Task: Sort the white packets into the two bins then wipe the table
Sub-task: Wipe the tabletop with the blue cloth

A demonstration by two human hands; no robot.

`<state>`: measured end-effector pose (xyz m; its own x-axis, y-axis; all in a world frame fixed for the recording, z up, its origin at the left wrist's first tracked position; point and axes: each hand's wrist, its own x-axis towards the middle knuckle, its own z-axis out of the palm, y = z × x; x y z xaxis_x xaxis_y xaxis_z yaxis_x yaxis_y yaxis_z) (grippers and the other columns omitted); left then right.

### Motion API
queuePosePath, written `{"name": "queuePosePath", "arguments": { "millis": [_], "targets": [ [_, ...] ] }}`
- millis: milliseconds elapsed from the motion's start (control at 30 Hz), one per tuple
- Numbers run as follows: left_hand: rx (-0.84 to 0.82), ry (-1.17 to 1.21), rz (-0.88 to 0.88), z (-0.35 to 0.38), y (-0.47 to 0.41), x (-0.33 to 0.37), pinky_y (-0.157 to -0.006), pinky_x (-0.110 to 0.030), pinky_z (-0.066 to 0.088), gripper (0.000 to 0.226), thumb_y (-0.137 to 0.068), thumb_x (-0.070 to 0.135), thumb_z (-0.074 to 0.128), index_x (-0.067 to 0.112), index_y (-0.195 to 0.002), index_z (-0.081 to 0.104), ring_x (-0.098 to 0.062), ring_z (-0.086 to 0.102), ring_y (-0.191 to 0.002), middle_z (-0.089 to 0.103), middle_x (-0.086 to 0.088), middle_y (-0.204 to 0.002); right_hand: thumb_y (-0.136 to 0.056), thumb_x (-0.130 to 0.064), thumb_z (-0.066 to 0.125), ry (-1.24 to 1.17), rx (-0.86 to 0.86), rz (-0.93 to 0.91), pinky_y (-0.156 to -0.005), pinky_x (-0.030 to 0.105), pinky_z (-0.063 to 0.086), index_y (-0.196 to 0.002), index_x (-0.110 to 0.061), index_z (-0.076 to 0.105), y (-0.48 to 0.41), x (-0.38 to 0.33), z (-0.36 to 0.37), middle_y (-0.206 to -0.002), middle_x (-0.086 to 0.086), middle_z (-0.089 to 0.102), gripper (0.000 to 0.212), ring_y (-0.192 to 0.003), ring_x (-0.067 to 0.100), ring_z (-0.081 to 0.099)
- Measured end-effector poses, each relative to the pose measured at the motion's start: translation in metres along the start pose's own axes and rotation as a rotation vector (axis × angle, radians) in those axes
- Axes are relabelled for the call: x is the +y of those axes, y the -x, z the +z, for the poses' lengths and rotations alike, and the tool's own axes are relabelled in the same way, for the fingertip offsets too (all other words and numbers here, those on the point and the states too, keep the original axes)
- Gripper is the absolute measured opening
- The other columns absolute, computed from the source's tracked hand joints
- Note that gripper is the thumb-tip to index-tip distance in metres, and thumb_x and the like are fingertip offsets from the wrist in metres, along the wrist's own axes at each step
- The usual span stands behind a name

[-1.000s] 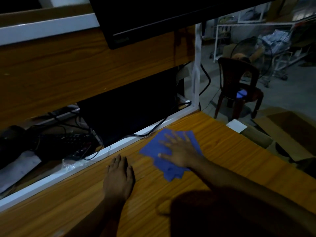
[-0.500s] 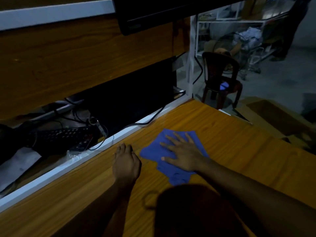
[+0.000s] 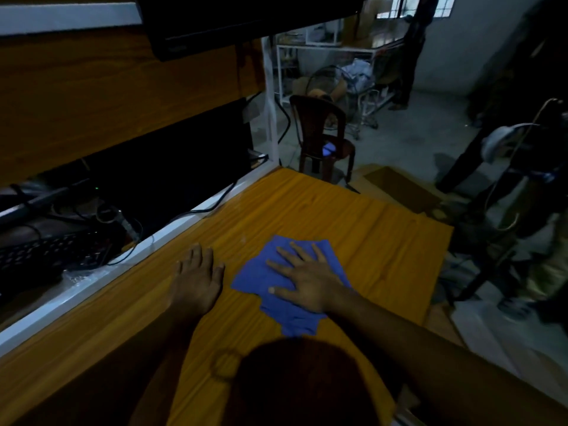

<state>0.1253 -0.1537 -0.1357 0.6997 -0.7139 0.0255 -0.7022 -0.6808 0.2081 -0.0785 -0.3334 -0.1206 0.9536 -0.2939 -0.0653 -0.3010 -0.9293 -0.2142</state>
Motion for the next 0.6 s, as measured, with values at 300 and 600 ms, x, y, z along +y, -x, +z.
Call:
{"name": "queuePosePath", "arguments": {
  "millis": [300, 600],
  "targets": [
    [-0.063, -0.085, 0.007, 0.001, 0.049, 0.007, -0.120, -0.044, -0.003, 0.087, -0.085, 0.074, -0.007, 0.021, -0.154, -0.006, -0.020, -0.011, -0.148, -0.012, -0.004, -0.161, -0.092, -0.071, 0.014, 0.011, 0.098, 0.738, -0.114, 0.063, -0.007, -0.154, -0.034, 0.005, 0.030, 0.056, -0.025, -0.163, 0.005, -0.005, 0.072, -0.148, 0.033, -0.011],
    [-0.015, -0.011, -0.238, -0.001, 0.102, 0.030, -0.117, -0.056, -0.003, 0.087, -0.090, 0.070, 0.003, 0.011, -0.154, 0.004, -0.024, -0.006, -0.149, -0.004, -0.008, -0.162, -0.076, -0.085, -0.001, 0.035, 0.086, -0.026, -0.114, 0.055, -0.014, -0.149, -0.047, 0.017, 0.114, -0.015, 0.016, -0.162, -0.007, 0.008, 0.084, -0.150, 0.020, -0.005]
  ]
}}
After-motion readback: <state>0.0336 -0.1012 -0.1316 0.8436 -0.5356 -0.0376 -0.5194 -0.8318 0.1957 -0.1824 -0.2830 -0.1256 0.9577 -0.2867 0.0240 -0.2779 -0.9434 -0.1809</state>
